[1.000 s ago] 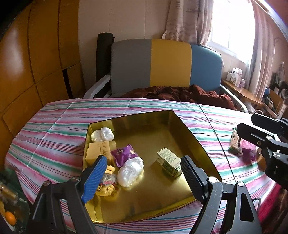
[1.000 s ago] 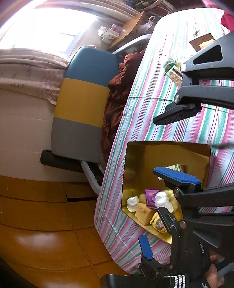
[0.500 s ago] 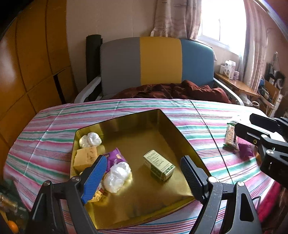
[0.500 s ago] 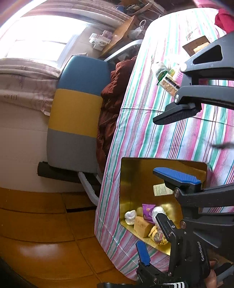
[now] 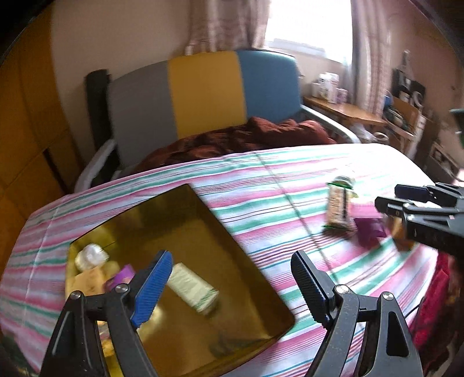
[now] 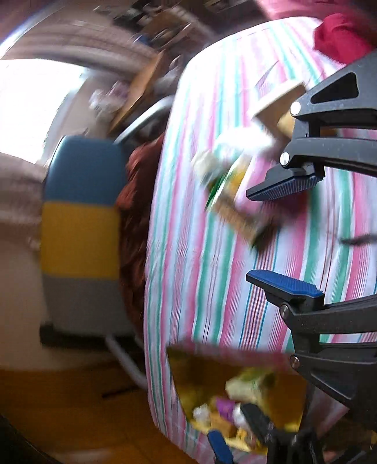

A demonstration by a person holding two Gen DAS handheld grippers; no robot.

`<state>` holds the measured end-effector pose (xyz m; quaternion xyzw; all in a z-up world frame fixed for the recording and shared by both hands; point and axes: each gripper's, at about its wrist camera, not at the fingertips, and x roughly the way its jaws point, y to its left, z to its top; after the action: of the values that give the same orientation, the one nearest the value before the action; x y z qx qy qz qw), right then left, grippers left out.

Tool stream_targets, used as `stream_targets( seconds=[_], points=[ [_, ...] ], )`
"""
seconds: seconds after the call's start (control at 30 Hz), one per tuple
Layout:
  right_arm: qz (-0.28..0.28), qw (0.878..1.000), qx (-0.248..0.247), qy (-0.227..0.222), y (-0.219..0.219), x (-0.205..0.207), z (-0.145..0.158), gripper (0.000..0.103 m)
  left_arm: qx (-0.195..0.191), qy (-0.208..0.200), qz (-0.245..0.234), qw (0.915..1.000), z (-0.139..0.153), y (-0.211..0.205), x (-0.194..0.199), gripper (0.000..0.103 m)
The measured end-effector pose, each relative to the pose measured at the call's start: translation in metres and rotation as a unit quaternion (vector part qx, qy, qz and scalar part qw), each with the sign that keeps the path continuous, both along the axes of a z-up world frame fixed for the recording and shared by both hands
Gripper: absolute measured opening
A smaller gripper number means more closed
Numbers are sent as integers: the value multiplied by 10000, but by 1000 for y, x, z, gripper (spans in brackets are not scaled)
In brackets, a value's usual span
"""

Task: Organize objects
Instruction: 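Move both tools back toward the remaining items on the tablecloth, then grasp the rice cracker packet with left tool while right tool reaches the cream card box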

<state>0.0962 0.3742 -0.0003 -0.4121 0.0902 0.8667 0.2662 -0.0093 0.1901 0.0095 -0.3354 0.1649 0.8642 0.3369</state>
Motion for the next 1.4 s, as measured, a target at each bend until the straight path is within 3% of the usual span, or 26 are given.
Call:
stream_targets(
  seconds=[0.27,0.43,0.67,0.7,1.07,1.27,1.33,1.4],
  points=[
    [-1192,9915,-494,-144,97,61,-16,50,-92,-176,-711,9973,-11,59,13,84],
    [-1453,9854,-889,-2,134,84,-26,50,-138,-322,-1035,9940,-18,95,15,84],
    [-1153,9839,-1362,74,138,84,-37,50,-603,-398,-1375,9879,-47,151,11,84],
    [-868,9864,-1397,18,139,84,-39,50,-648,-438,-1411,9869,-51,157,10,84],
    [-847,9776,-1925,117,149,84,-52,50,-979,-910,-1763,9752,-90,210,-9,84],
    [-848,9758,-2008,165,150,85,-53,50,-910,-1106,-1779,9736,-101,229,-20,84],
    [-856,9758,-2008,168,151,85,-53,50,-876,-1211,-1784,9725,-104,232,-24,78],
    [-854,9759,-2002,169,151,85,-52,50,-844,-1250,-1776,9725,-105,232,-25,51]
  ],
)
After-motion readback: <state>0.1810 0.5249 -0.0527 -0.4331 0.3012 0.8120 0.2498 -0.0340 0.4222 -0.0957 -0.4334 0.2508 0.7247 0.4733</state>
